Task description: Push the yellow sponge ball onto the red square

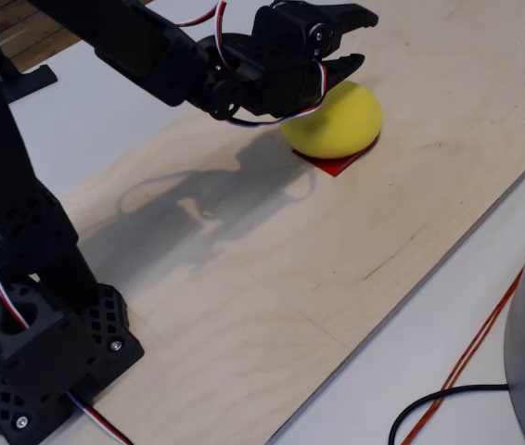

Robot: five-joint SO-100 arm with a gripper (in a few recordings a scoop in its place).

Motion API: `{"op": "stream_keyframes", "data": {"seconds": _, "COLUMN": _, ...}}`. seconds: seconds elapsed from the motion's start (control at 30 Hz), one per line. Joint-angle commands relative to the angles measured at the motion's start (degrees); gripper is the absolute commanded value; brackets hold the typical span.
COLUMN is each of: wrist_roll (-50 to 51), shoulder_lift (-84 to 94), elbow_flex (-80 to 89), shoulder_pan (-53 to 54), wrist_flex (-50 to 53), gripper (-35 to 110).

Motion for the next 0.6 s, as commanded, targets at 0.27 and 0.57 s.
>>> {"op": "stream_keyframes", "data": {"seconds": 0.27, "wrist_roll": 6.42, "shoulder_lift": -4.75, "elbow_flex": -4.66, "shoulder_pan": 1.41, "wrist_flex": 7.38, "gripper": 17}}
{"op": "stream_keyframes", "data": {"seconds": 0.57, "wrist_roll": 10.37, "shoulder_lift": -6.59, "elbow_flex": -3.25, "shoulder_pan": 1.32, "wrist_flex": 7.56, "gripper": 17}}
